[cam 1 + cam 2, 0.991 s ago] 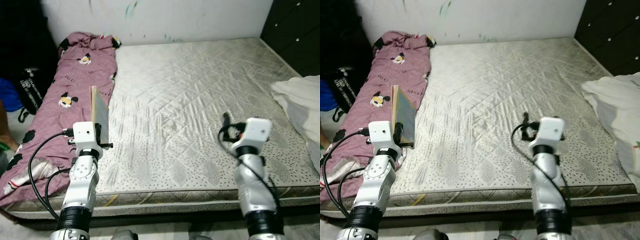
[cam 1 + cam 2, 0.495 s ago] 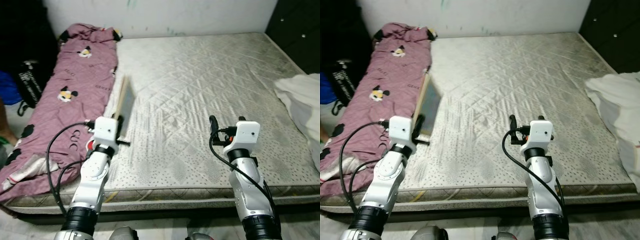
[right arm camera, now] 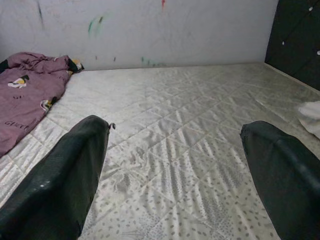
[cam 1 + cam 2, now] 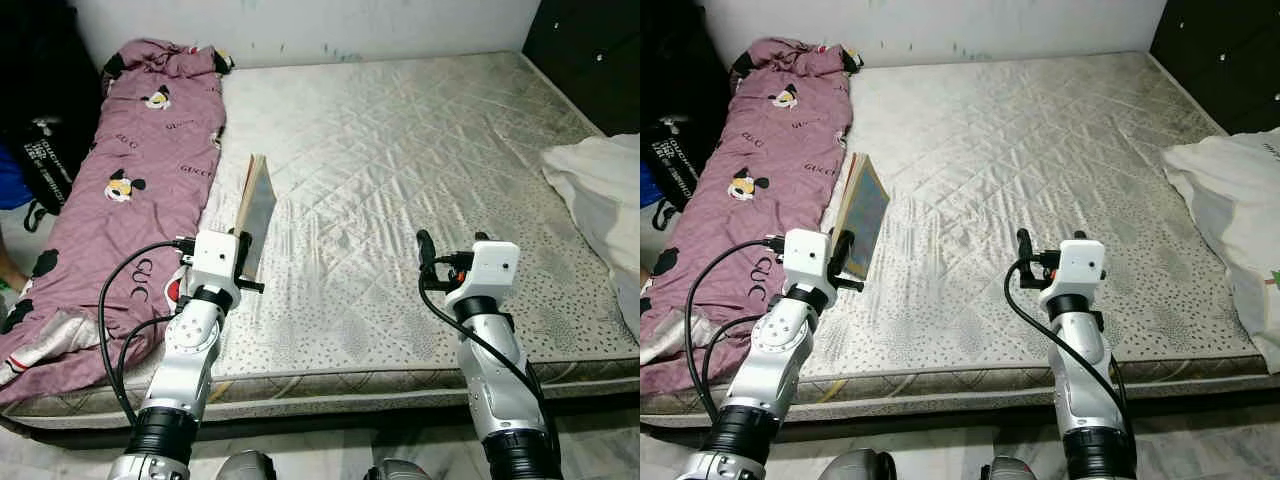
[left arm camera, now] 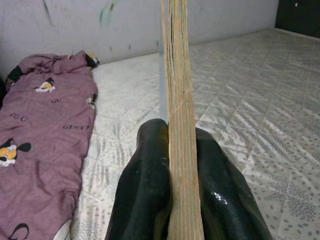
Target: Clean up the room
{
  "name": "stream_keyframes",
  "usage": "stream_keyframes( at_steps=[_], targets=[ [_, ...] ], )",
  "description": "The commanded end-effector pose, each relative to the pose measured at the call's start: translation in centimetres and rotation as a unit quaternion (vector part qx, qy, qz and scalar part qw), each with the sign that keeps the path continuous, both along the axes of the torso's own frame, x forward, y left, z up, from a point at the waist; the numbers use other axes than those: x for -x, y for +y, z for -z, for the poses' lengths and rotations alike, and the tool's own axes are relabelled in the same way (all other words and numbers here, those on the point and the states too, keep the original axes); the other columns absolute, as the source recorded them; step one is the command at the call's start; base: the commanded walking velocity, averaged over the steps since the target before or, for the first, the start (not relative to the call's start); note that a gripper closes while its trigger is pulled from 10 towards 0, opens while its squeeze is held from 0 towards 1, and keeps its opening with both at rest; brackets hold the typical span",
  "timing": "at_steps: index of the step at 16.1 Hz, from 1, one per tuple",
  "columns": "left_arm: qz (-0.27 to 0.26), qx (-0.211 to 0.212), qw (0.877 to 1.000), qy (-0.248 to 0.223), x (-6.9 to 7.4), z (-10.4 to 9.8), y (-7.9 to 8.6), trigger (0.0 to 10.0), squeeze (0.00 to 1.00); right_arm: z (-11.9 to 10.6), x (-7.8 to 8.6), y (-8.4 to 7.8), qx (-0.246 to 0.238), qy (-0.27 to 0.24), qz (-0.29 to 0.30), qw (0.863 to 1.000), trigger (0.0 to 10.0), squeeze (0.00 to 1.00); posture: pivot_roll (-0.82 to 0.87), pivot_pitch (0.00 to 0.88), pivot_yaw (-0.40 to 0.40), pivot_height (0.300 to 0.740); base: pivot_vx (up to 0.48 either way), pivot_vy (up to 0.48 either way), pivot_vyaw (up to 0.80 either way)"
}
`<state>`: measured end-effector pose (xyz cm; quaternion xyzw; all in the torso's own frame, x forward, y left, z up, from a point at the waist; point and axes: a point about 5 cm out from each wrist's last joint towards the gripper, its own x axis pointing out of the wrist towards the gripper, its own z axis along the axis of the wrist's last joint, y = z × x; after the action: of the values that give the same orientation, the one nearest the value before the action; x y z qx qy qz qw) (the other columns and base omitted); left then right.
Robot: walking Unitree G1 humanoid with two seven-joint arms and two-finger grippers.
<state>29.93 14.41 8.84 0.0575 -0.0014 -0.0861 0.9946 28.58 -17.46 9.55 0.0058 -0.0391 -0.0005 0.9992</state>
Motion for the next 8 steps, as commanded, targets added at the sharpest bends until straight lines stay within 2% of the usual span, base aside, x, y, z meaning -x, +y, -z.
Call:
stream_keyframes(
  at_steps=[1, 7, 8],
  targets=[
    [-0.004, -0.004, 1.0, -0.03, -0.1, -1.13, 0.43, 10.0, 0.0, -0.2, -0.03, 0.35, 0.003, -0.001, -0.006, 1.0, 10.0, 0.0, -0.07, 0.092, 0.053, 0.74, 0.0, 0.0, 0.0],
    [-0.001, 0.008, 1.0, -0.03, -0.02, -1.4, 0.31, 10.0, 0.0, -0.21, 0.14, 0.31, 0.005, 0.004, -0.01, 1.0, 10.0, 0.0, -0.09, 0.109, 0.048, 0.74, 0.0, 0.0, 0.0],
    [-0.003, 0.008, 0.999, -0.031, -0.04, -1.43, 0.28, 10.0, 0.0, -0.22, 0.17, 0.37, 0.005, 0.004, -0.016, 1.0, 10.0, 0.0, -0.09, 0.11, 0.047, 0.74, 0.0, -0.281, 0.0]
  ],
)
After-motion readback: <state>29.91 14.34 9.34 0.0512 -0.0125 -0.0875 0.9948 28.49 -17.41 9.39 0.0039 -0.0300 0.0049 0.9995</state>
